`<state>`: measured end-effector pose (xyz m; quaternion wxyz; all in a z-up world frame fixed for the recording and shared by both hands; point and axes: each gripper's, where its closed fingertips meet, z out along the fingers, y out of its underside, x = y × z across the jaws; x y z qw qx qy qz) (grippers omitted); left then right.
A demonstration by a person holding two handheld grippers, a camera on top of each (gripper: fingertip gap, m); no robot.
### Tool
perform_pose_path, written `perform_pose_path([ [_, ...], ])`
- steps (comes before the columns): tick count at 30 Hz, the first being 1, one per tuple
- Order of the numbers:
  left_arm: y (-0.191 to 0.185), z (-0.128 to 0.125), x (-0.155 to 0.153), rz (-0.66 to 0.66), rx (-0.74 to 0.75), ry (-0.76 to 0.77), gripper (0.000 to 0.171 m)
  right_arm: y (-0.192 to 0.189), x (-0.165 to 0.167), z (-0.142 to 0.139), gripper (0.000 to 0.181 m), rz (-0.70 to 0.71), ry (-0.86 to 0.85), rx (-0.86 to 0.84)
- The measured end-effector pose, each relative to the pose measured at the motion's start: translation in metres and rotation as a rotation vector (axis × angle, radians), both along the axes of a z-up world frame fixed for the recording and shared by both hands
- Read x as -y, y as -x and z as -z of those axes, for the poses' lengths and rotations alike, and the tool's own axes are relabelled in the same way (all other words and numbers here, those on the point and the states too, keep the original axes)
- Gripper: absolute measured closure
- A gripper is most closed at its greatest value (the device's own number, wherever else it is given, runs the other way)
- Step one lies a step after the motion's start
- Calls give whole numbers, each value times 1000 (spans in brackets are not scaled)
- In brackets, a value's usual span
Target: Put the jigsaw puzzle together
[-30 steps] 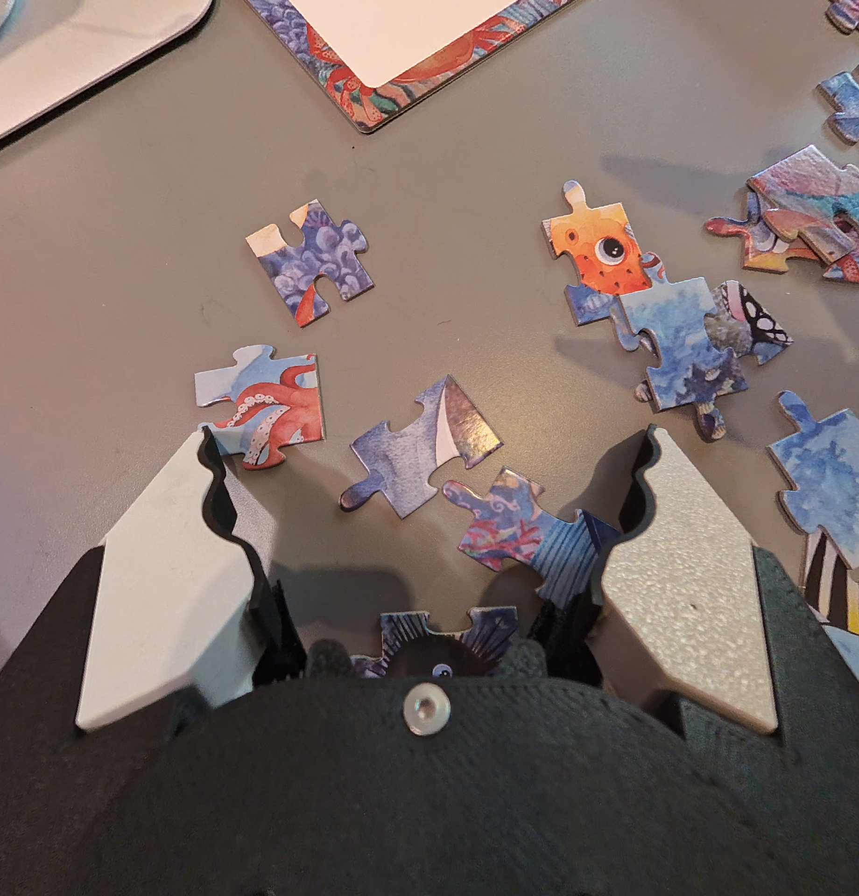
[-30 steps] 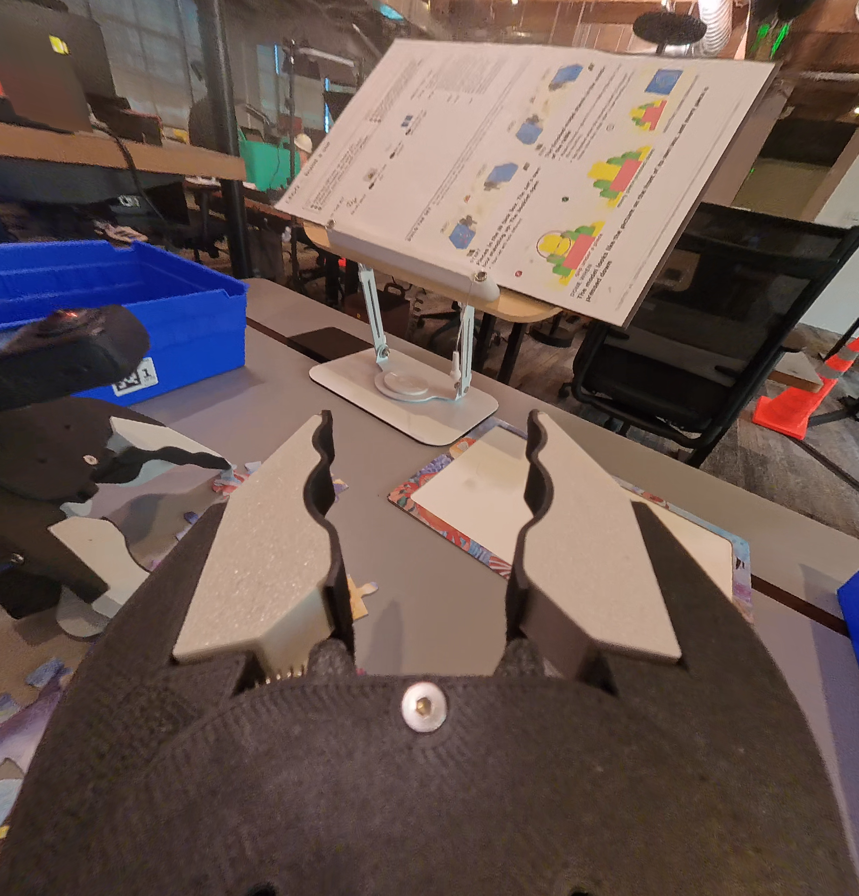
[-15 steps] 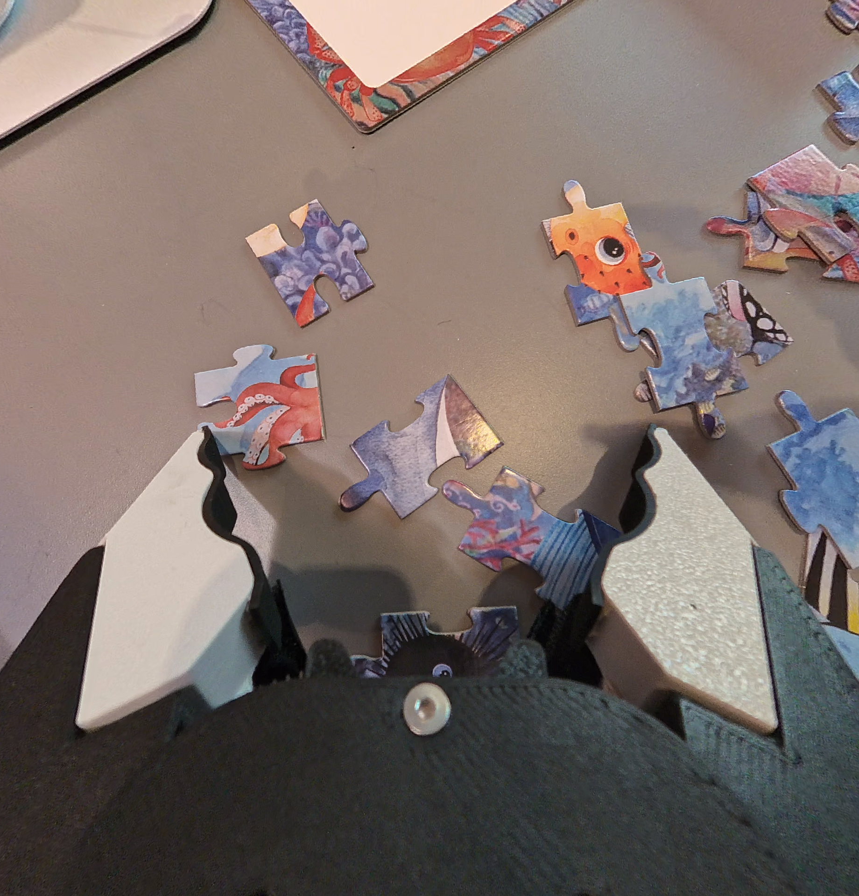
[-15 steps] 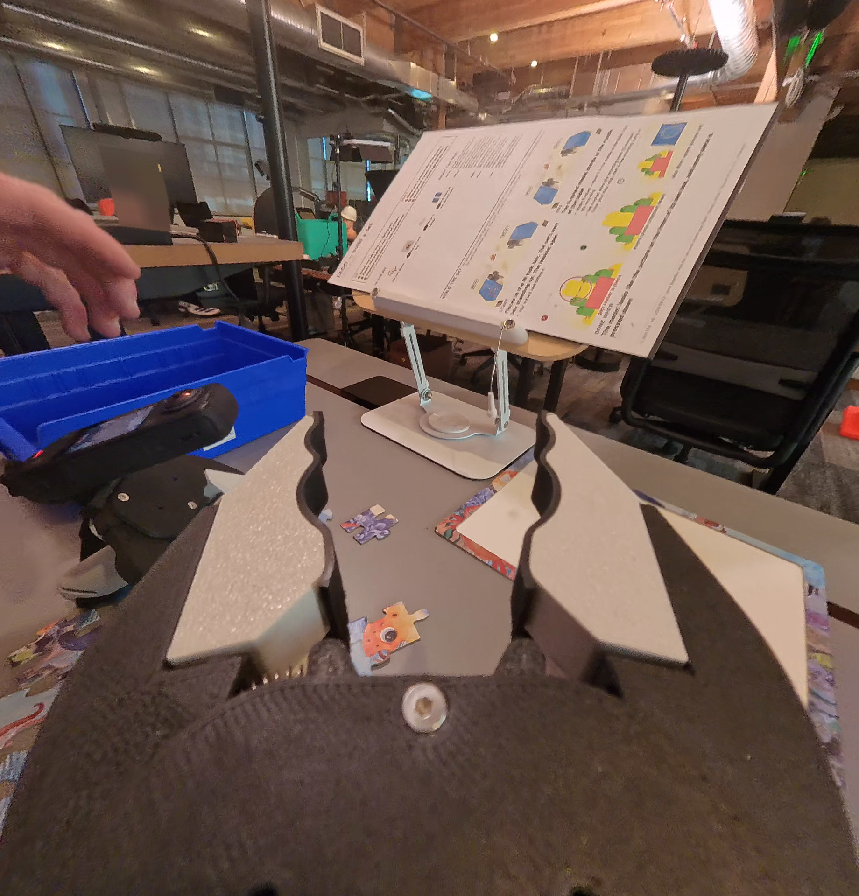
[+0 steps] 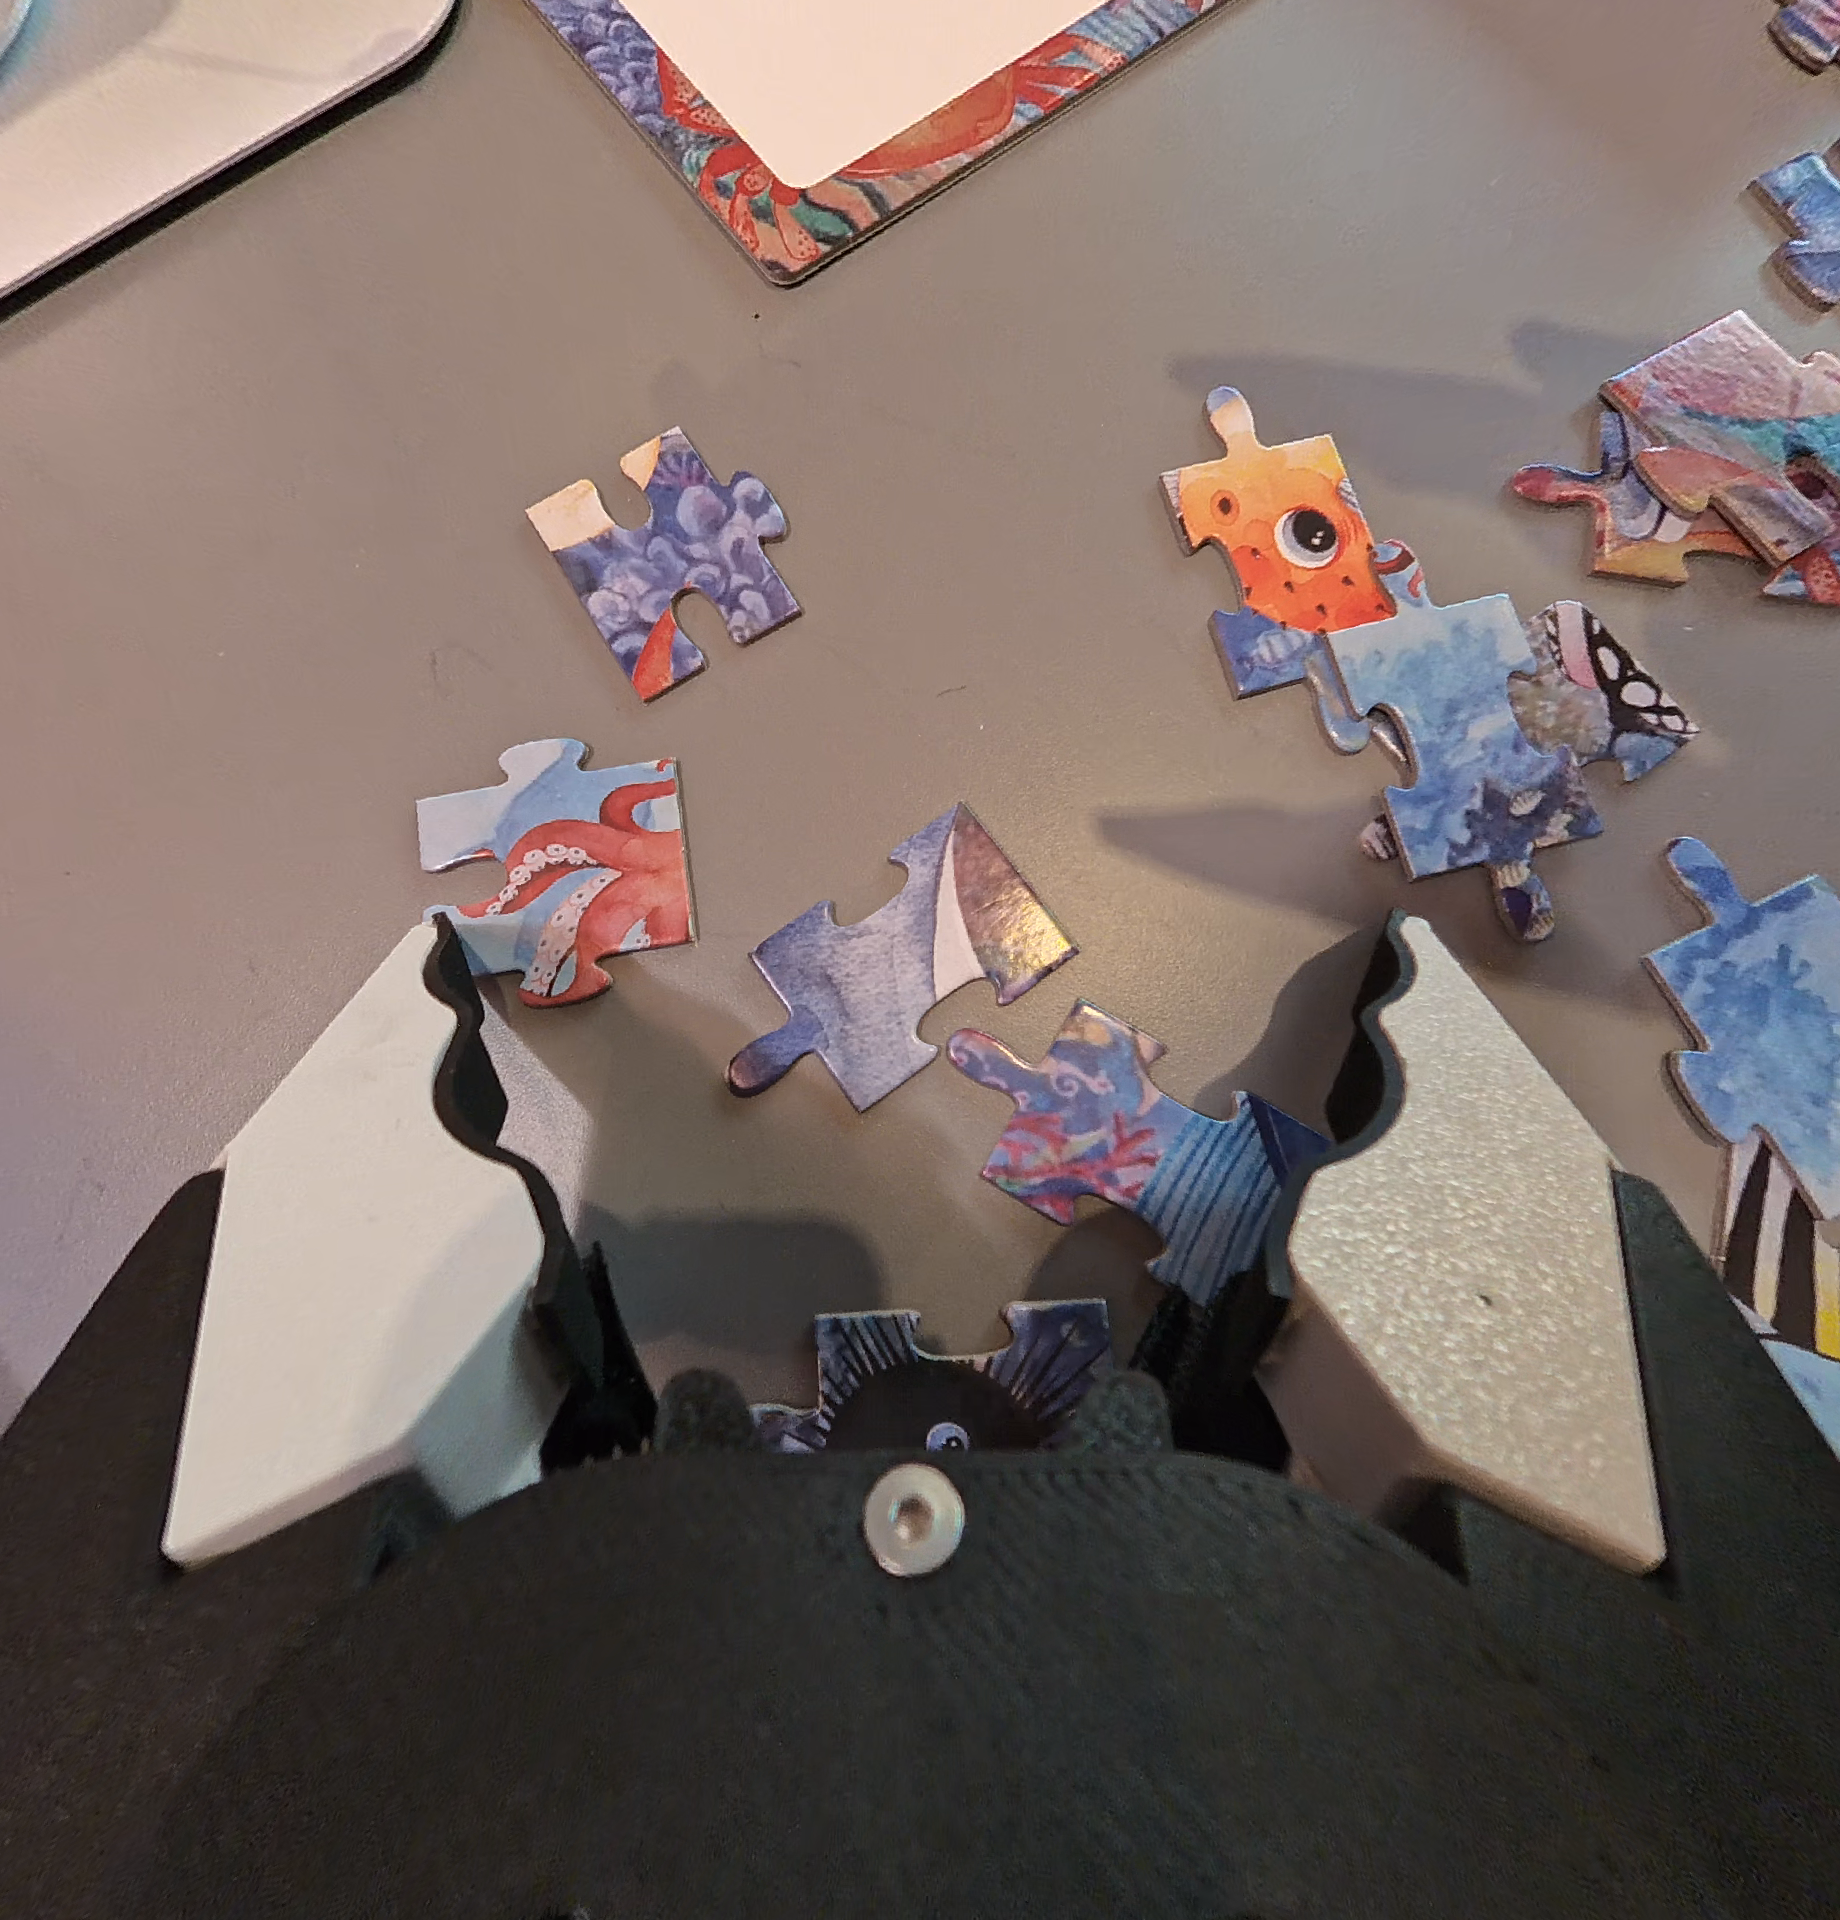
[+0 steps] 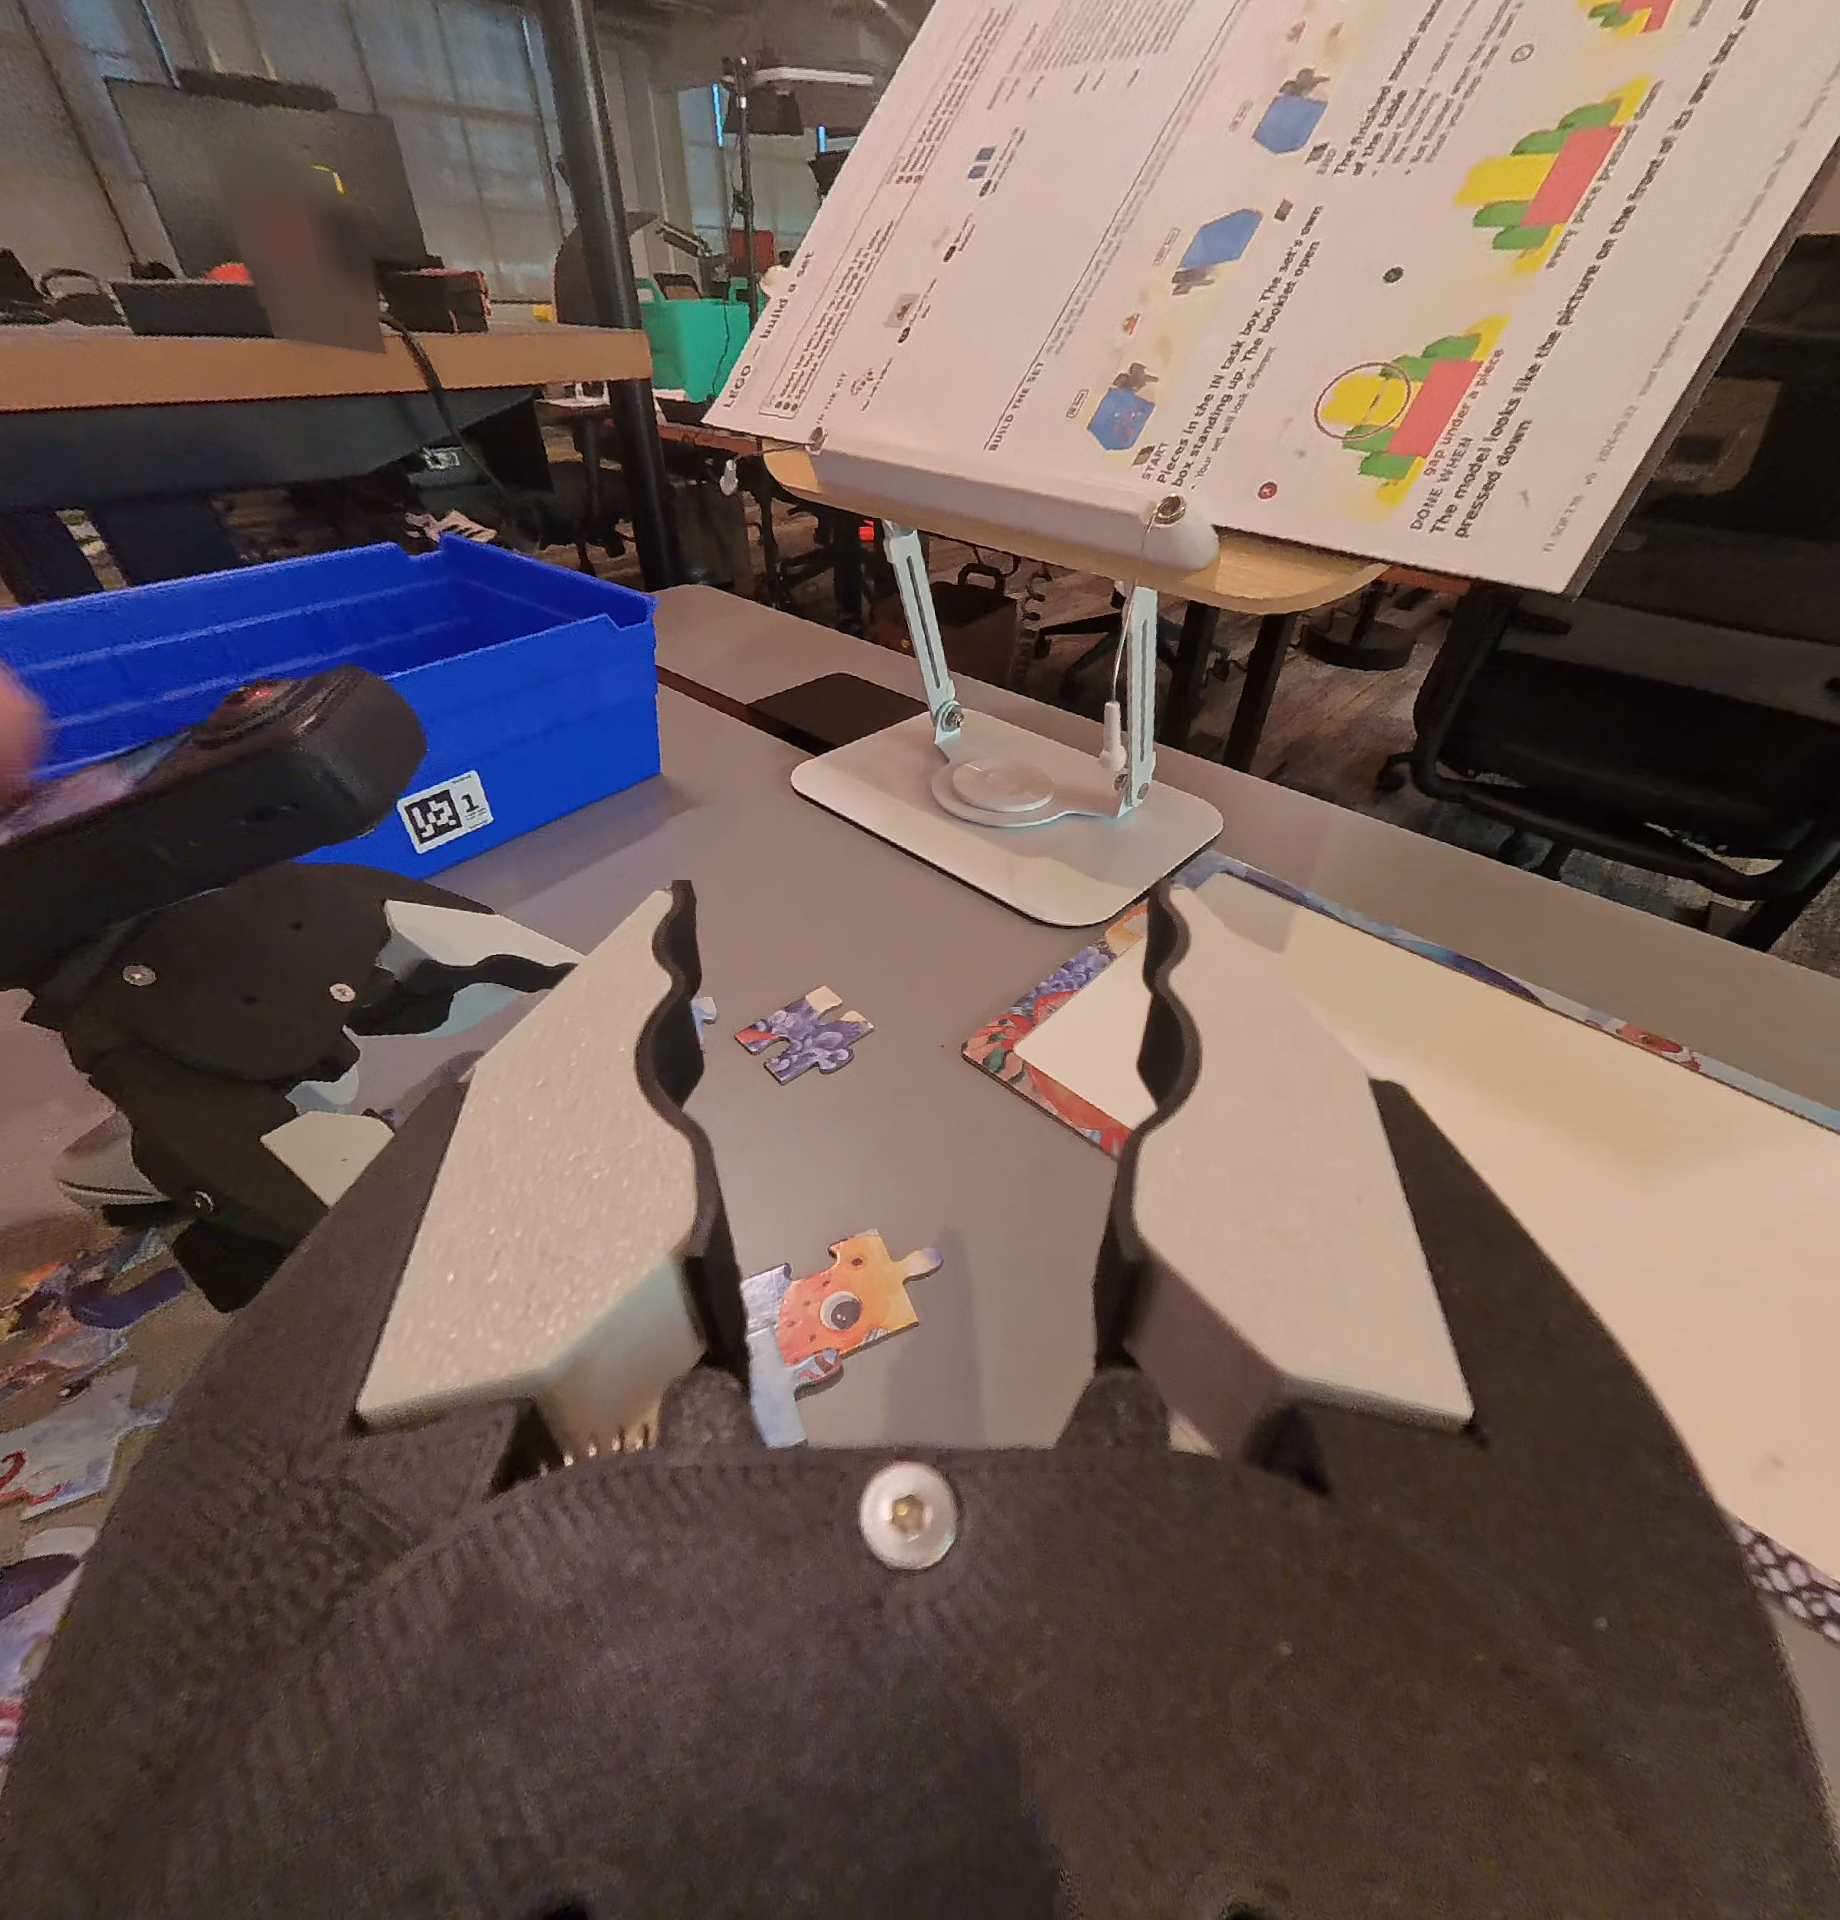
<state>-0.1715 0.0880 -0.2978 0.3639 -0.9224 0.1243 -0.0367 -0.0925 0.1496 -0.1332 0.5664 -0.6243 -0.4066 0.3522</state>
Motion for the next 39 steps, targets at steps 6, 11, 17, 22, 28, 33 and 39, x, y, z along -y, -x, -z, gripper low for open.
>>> perform_pose_path([
  [6,0,0,0,0,0,0,13,0,3,-8,97,-11,-9,-23],
  [11,0,0,-1,20,0,0,13,7,3,8,97,-27,23,12],
  [17,-1,0,-3,5,0,1,13,9,-1,15,97,-38,79,-8],
  [22,-7,1,-11,35,0,2,13,15,1,25,97,-57,99,16],
  [28,-6,0,-13,27,-16,52,14,21,1,33,97,-61,89,50],
  [33,-14,-16,-14,96,63,40,50,25,2,29,99,-94,85,12],
  [39,-24,-51,-35,146,147,-36,70,37,9,16,103,-164,61,-48],
])
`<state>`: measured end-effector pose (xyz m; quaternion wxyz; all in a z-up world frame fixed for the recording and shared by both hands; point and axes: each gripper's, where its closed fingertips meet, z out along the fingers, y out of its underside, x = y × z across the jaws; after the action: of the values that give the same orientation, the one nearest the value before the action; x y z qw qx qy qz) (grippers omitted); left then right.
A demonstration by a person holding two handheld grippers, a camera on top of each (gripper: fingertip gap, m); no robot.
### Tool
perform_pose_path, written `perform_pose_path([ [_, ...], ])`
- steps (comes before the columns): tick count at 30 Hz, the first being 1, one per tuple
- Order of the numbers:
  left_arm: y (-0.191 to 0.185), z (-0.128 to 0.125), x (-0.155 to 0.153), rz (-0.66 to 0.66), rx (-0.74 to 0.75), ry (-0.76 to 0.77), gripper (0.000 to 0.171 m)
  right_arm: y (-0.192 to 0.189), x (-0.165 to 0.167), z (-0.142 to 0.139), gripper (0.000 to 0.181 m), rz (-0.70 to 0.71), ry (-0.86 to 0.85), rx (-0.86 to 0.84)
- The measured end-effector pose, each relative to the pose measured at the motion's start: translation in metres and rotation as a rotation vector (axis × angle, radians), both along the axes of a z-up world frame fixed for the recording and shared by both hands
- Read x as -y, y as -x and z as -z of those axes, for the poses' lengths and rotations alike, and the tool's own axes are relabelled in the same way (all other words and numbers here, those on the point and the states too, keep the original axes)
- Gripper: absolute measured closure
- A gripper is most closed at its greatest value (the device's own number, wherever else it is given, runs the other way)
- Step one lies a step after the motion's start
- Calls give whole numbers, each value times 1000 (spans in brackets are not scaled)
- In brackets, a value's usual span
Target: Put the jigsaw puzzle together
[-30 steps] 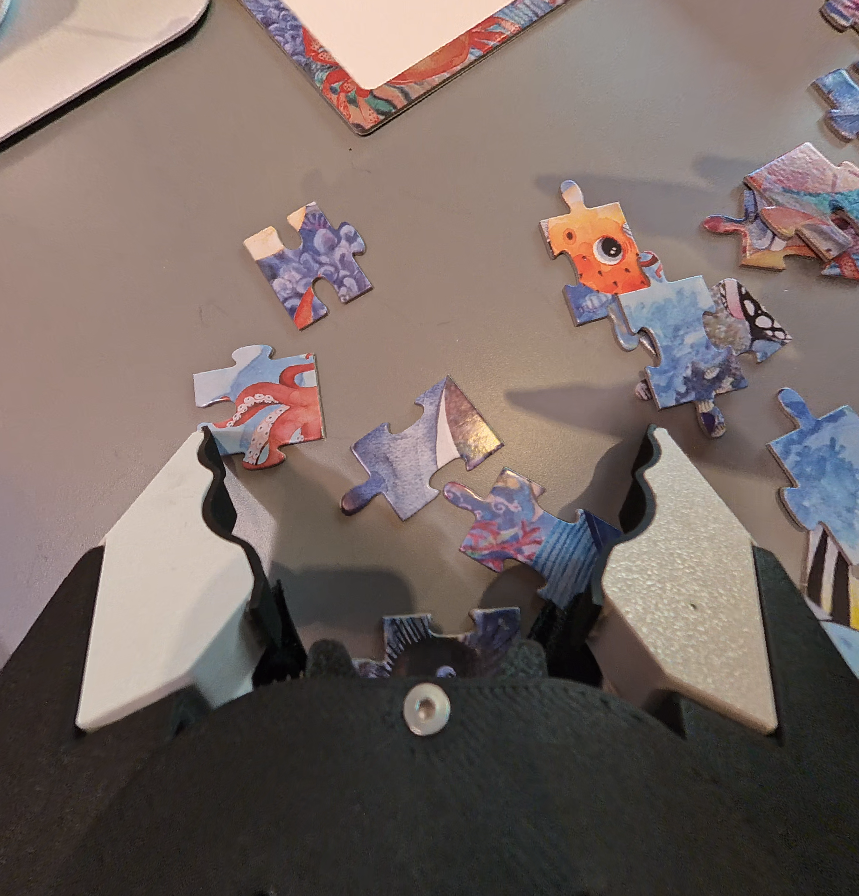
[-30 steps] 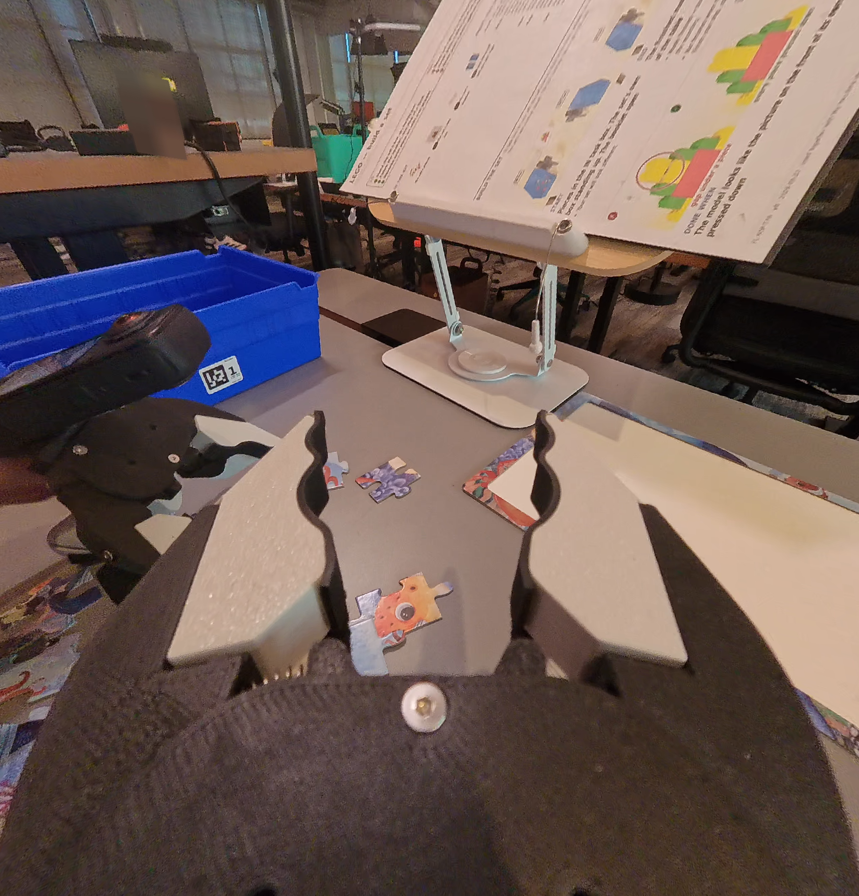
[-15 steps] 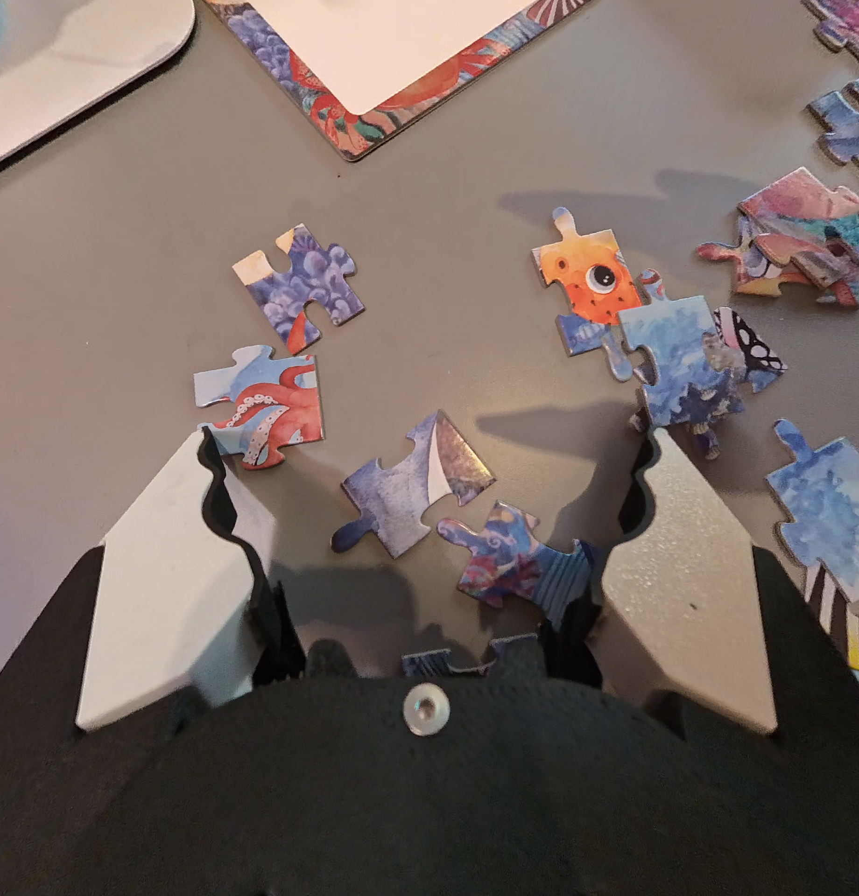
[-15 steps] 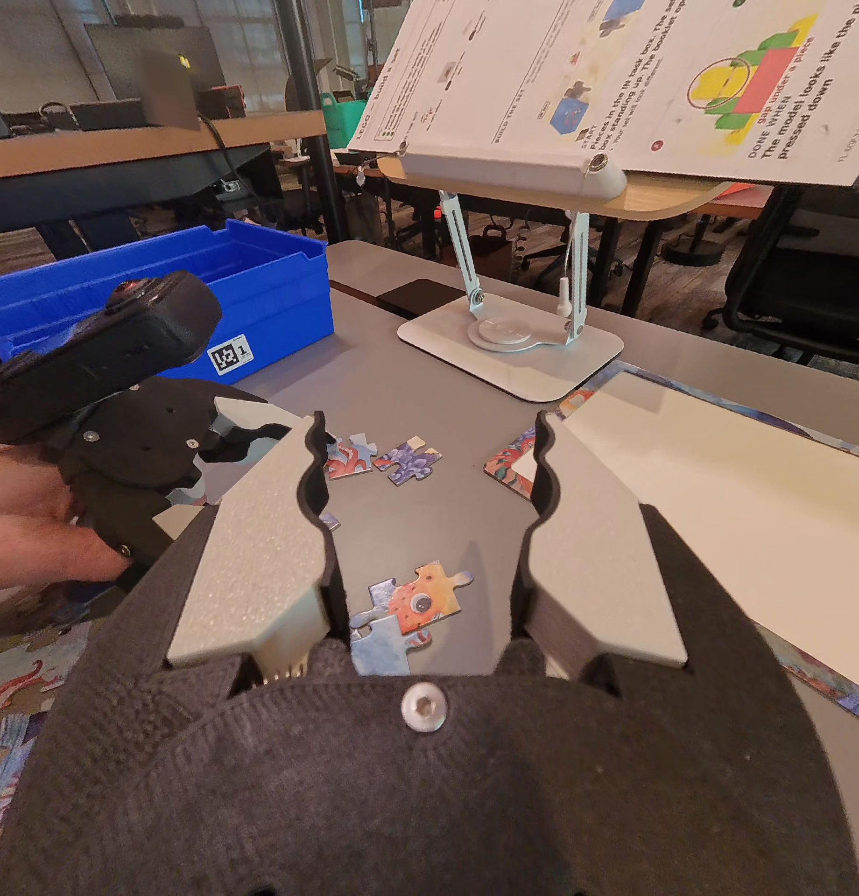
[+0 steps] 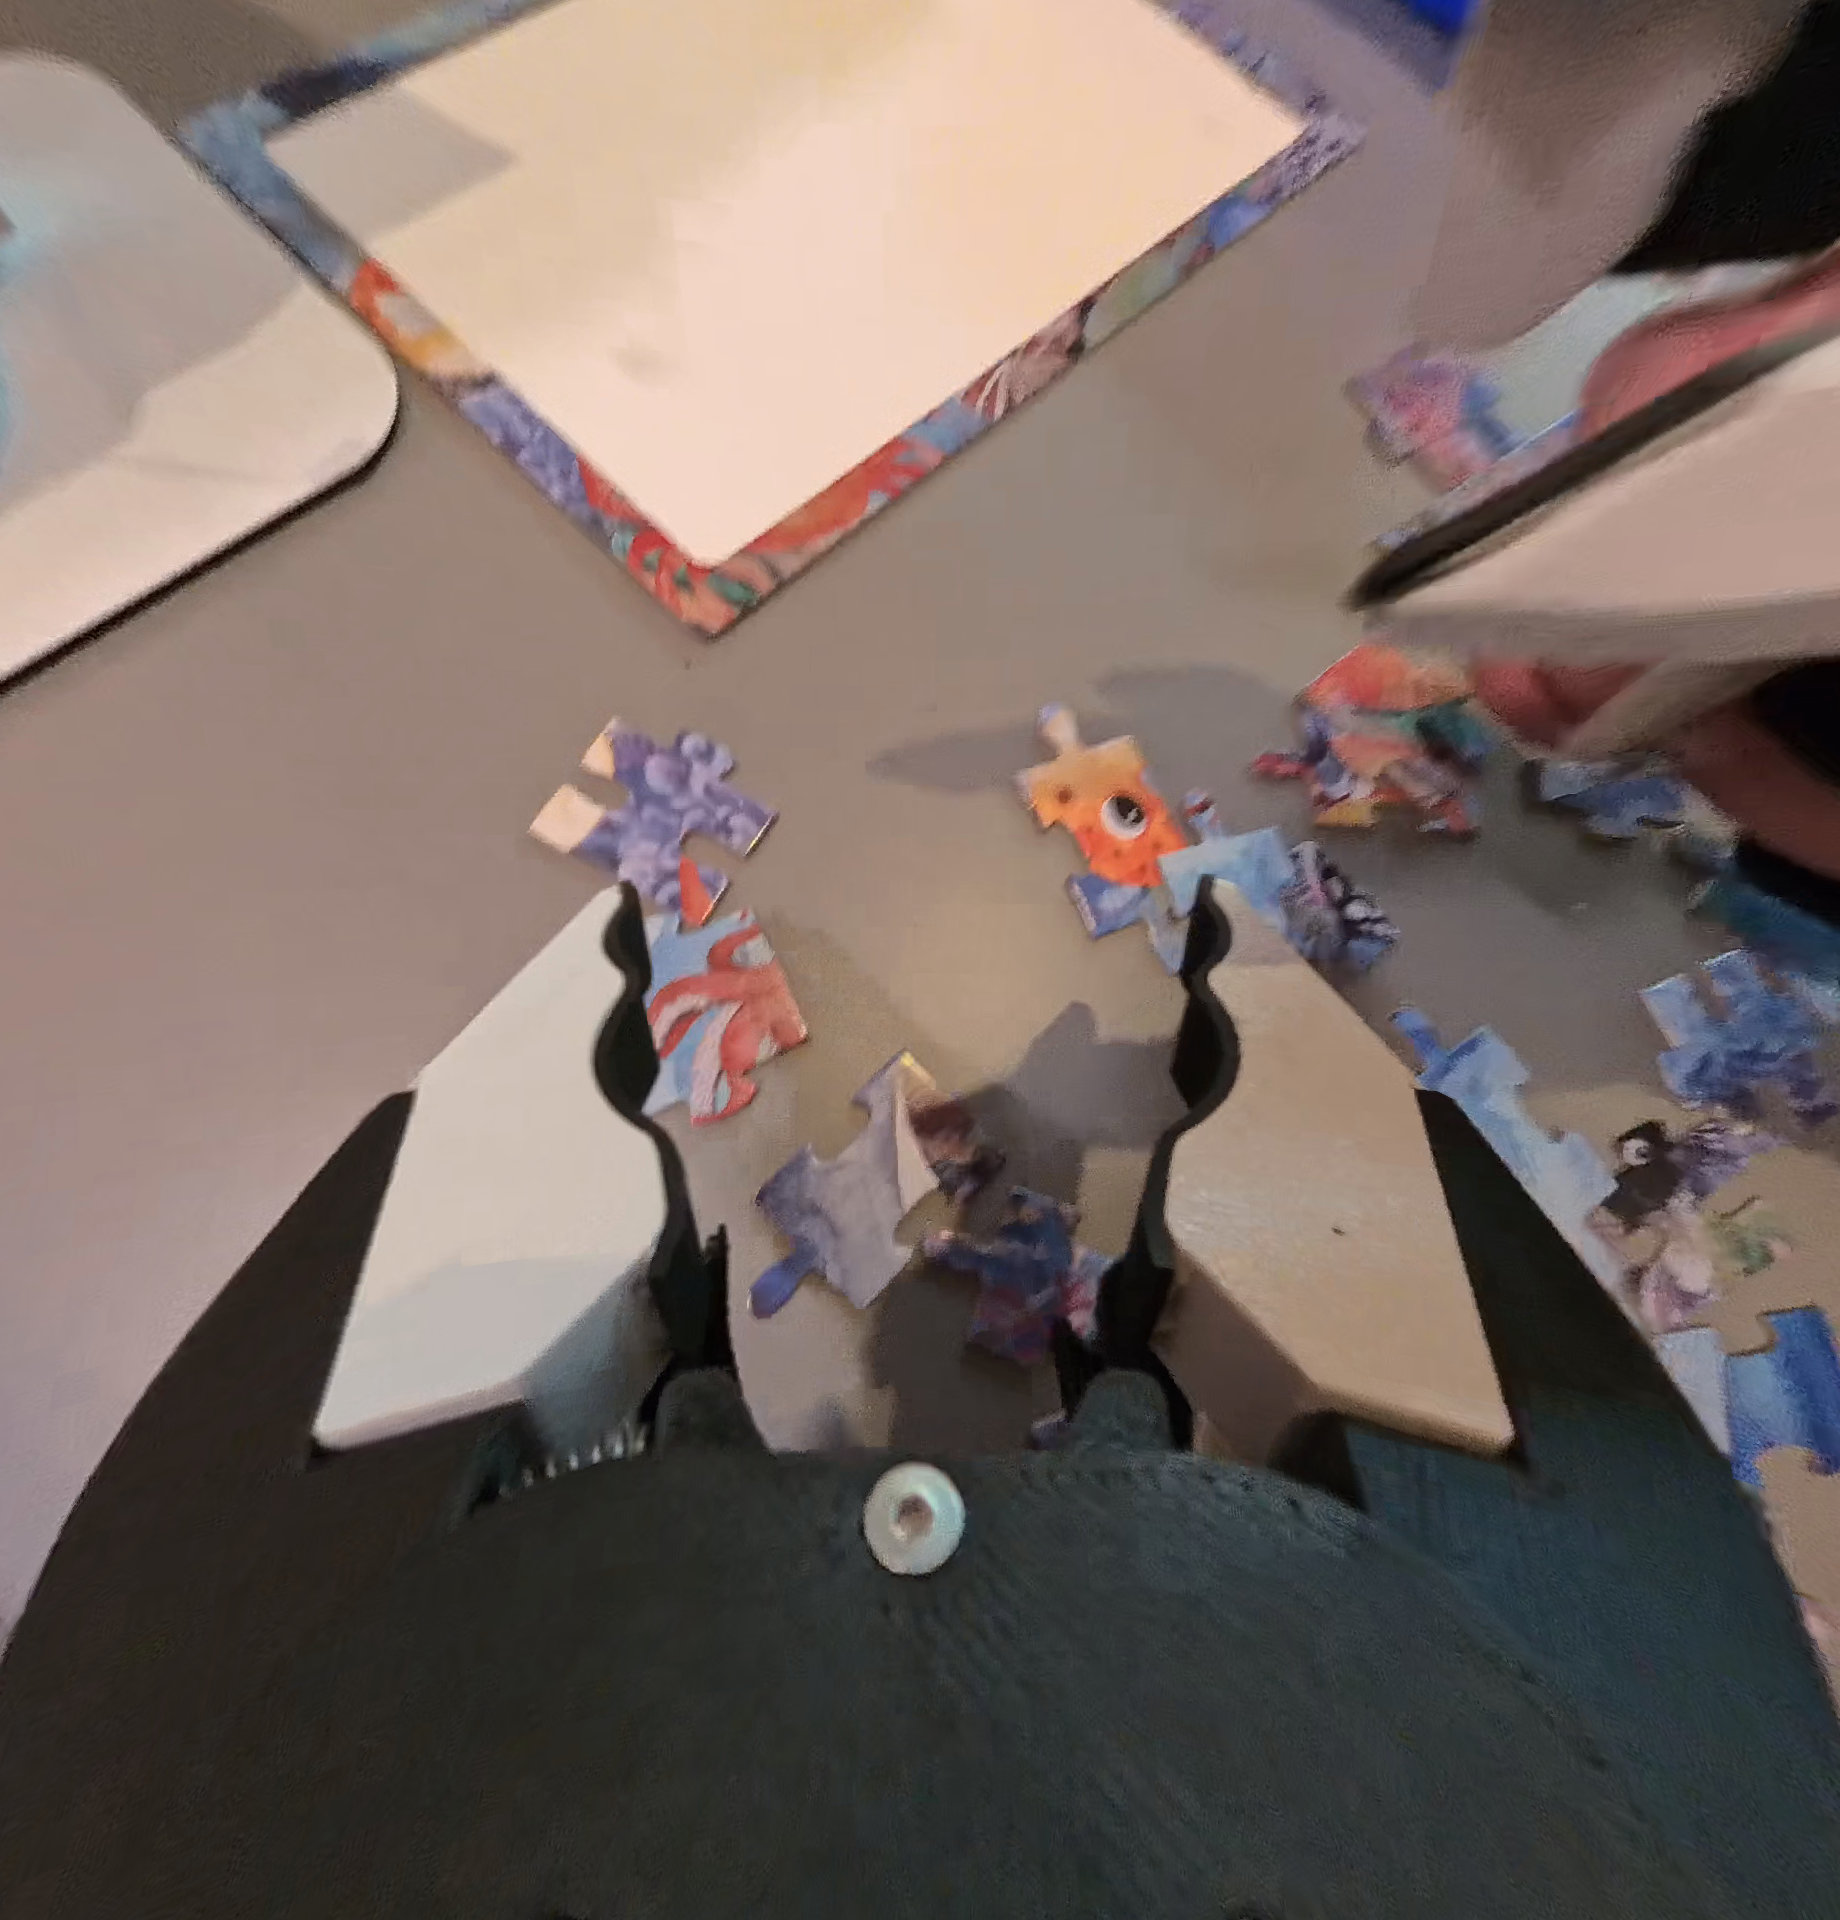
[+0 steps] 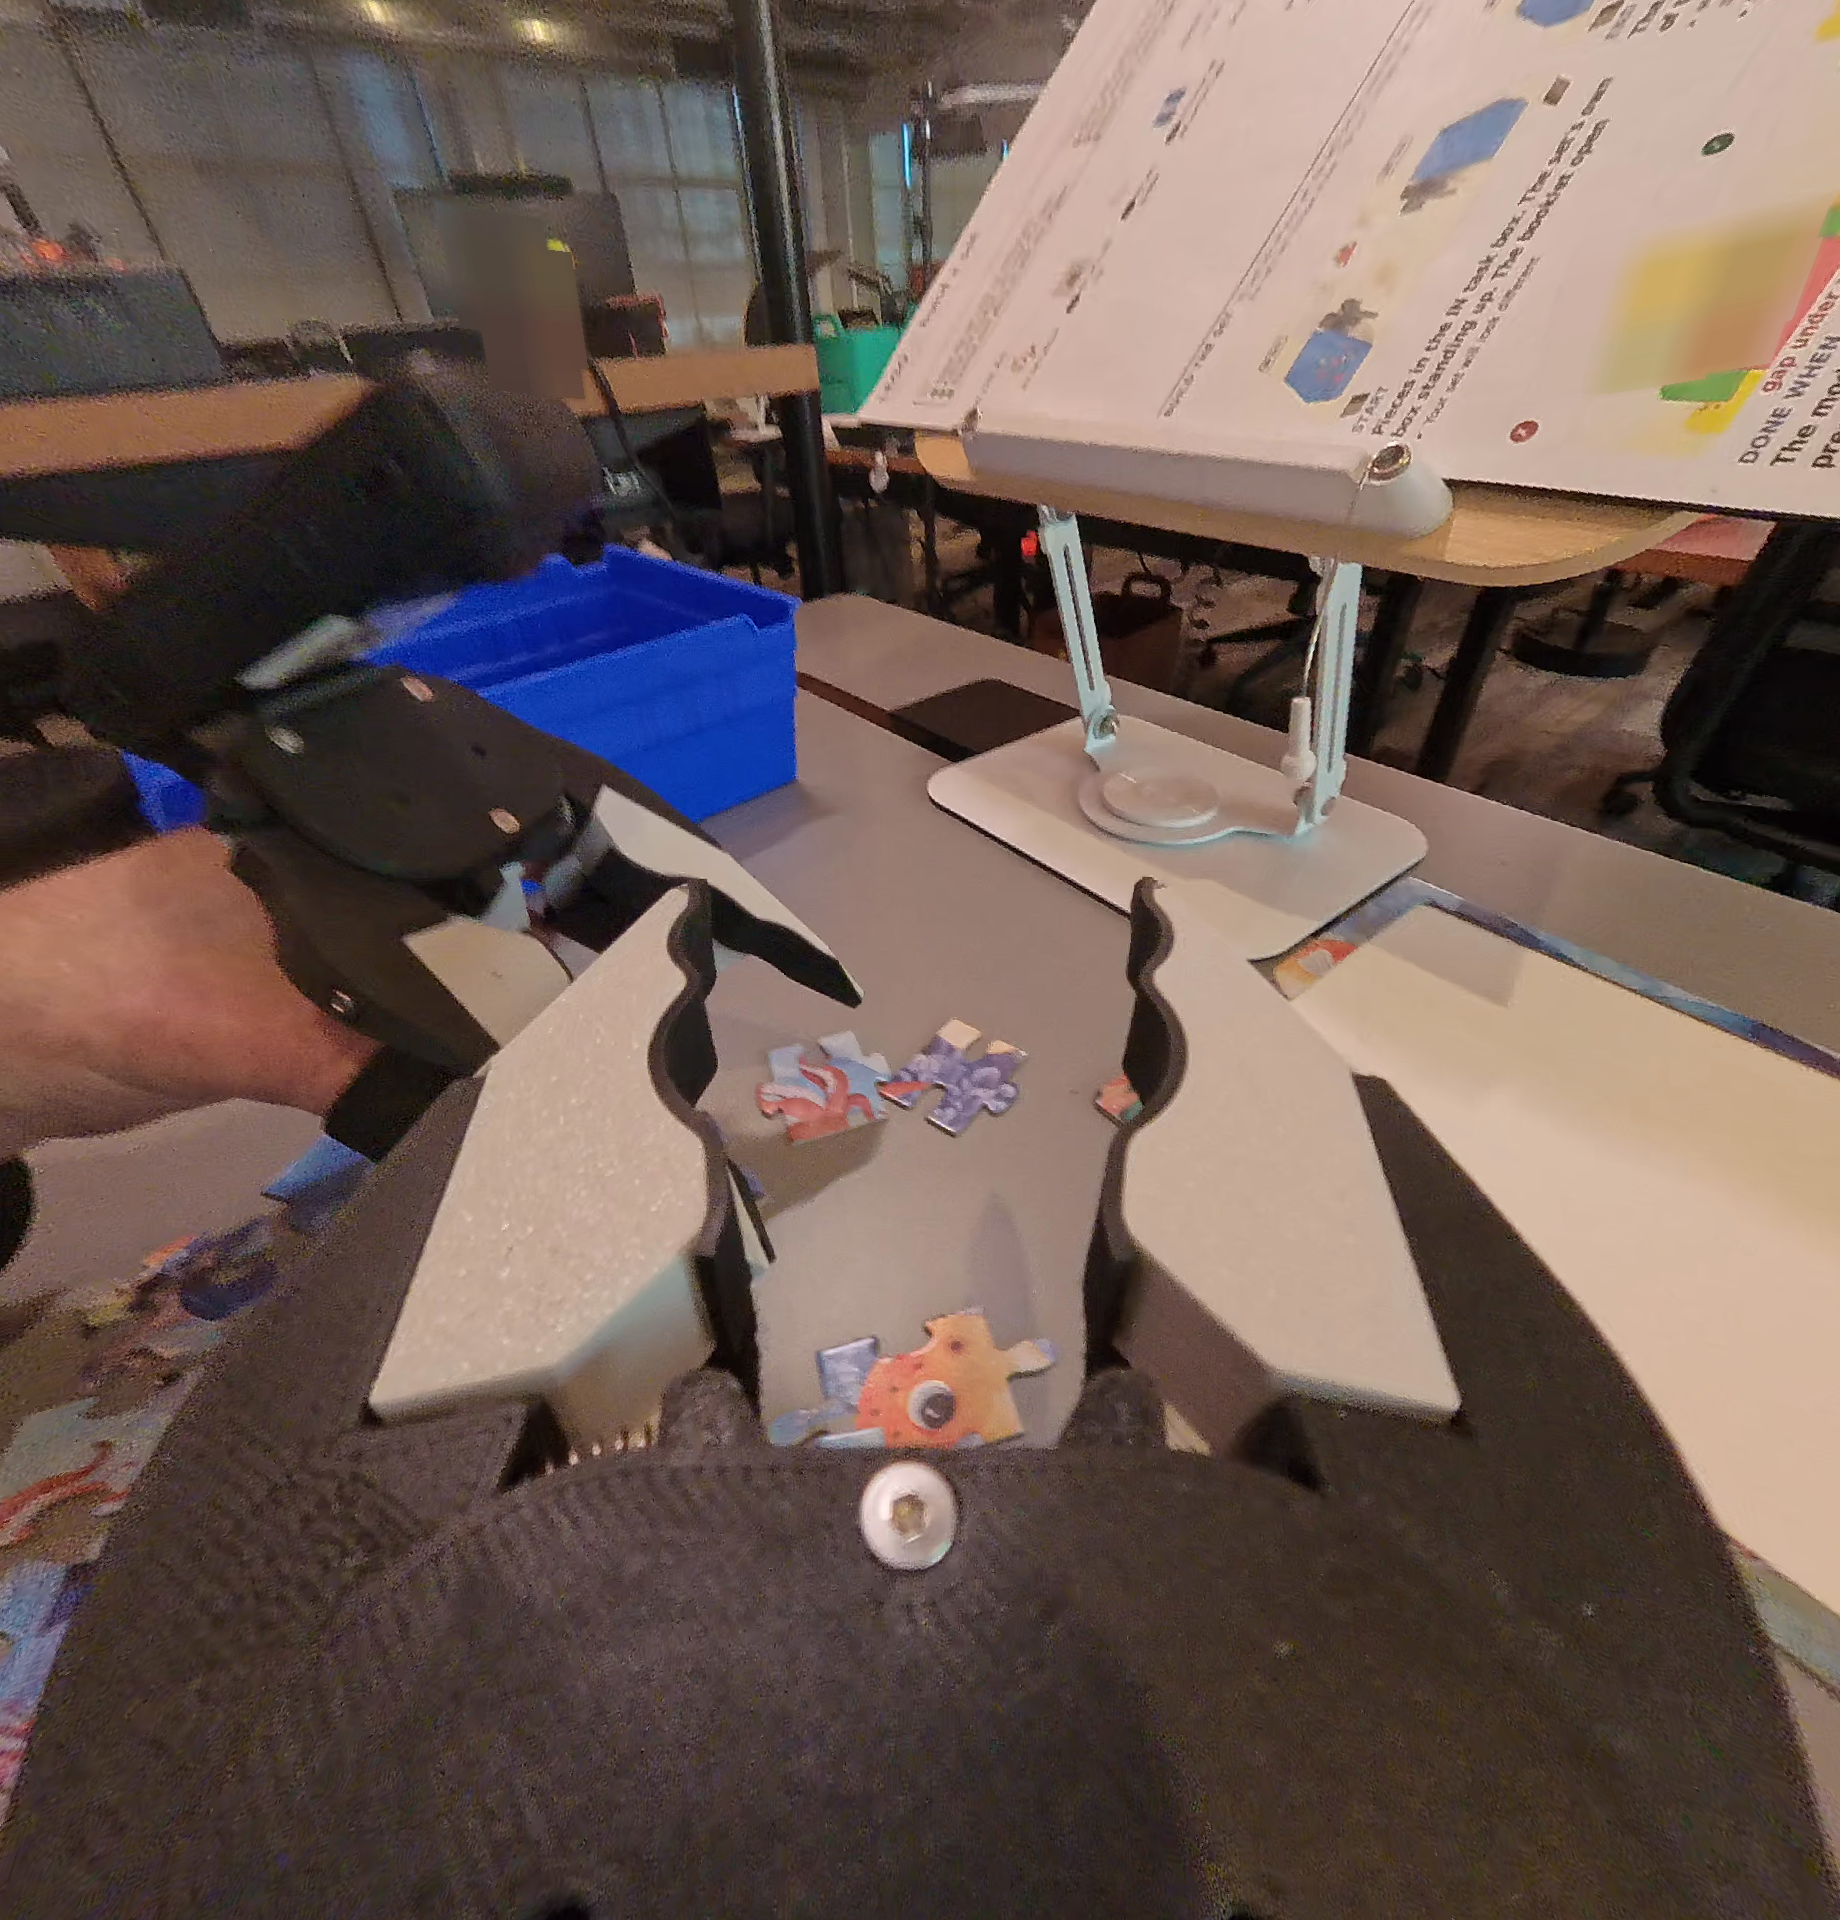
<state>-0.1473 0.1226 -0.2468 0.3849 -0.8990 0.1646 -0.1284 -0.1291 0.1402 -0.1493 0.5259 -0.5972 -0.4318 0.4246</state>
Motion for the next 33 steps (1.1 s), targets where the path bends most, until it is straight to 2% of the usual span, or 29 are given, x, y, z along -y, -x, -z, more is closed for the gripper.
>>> perform_pose_path([
  [4,-12,-31,-9,50,109,-116,115,4,-11,-1,102,-9,44,11],
  [6,-20,-51,-8,99,166,-180,146,2,-16,-8,103,-17,91,-14],
  [7,-22,-64,-10,117,179,-241,164,2,-15,-12,104,-32,108,-34],
  [8,-19,-77,-13,109,175,-322,171,3,-15,-11,104,-45,115,-35],
  [10,-17,-94,-18,101,203,-425,171,3,-12,-8,109,-72,120,-47],
  [14,-25,-101,-19,128,334,-438,171,0,-10,-7,111,-110,170,-114],
  [15,-25,-102,-16,155,322,-440,171,-1,-10,-8,108,-114,160,-121],
  [18,-16,-115,-10,169,318,-503,146,-6,-9,-17,108,-127,128,-163],
  [20,-8,-130,-4,155,291,-550,150,-10,-11,-20,108,-129,135,-194],
  [23,-3,-163,13,158,264,-653,171,-14,-16,-14,111,-109,126,-181],
  [27,-1,-197,39,139,158,-756,171,-10,-14,-3,112,-98,97,-129],
  [30,16,-231,72,69,121,-811,171,-9,-14,1,113,-86,68,-96],
  [32,53,-261,96,-68,-21,-871,170,-9,-14,2,114,-81,68,-92],
  [33,79,-282,112,-162,-82,-926,163,-9,-15,3,114,-79,70,-89],
])
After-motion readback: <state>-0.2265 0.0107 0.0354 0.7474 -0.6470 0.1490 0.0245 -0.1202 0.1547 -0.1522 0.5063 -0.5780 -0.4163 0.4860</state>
